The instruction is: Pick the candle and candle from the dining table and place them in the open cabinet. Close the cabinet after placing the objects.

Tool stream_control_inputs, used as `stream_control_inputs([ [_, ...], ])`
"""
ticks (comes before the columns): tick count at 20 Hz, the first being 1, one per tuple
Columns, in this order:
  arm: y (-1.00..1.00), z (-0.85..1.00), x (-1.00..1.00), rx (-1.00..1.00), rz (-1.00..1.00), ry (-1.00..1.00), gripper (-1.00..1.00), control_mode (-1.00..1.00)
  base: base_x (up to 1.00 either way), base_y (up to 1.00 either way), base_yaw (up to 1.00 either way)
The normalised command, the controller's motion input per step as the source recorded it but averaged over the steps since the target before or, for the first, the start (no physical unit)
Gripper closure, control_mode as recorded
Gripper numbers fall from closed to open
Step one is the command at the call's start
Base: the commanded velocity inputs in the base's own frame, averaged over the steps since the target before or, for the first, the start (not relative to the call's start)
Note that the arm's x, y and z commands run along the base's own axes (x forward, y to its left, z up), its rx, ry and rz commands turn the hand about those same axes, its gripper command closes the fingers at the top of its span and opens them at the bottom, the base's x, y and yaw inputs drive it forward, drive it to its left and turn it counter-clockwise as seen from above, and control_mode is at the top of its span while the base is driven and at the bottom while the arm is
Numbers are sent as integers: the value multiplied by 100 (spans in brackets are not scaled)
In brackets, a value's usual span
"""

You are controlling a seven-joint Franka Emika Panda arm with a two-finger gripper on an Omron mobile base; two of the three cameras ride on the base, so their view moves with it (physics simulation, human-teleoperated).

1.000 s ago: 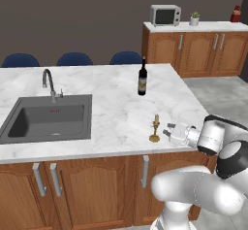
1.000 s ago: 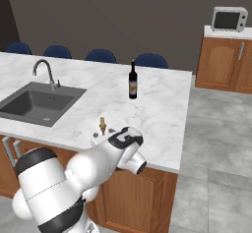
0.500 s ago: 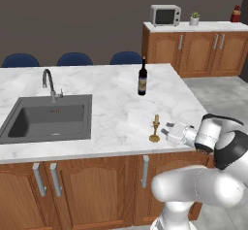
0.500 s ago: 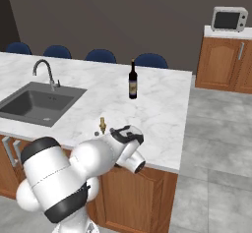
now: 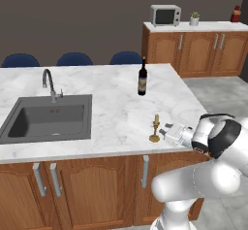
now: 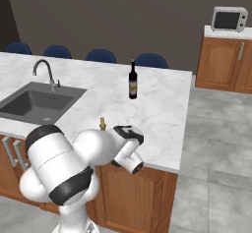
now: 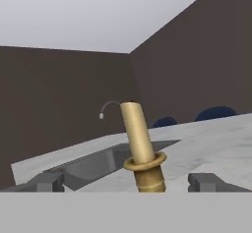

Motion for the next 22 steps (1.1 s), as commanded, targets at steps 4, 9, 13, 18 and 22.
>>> stream_control_inputs([
  [4,0,-20,2,0,-4,0,-100,-100,0,0,0],
  [9,0,-6,4,-1,-3,-3,-100,-100,0,0,0],
  [13,0,-1,1,-4,-2,-10,-100,-100,0,0,0],
  [18,0,-10,3,-4,-1,-3,-100,-100,0,0,0],
  [22,0,-1,3,-5,-1,0,-100,-100,0,0,0],
])
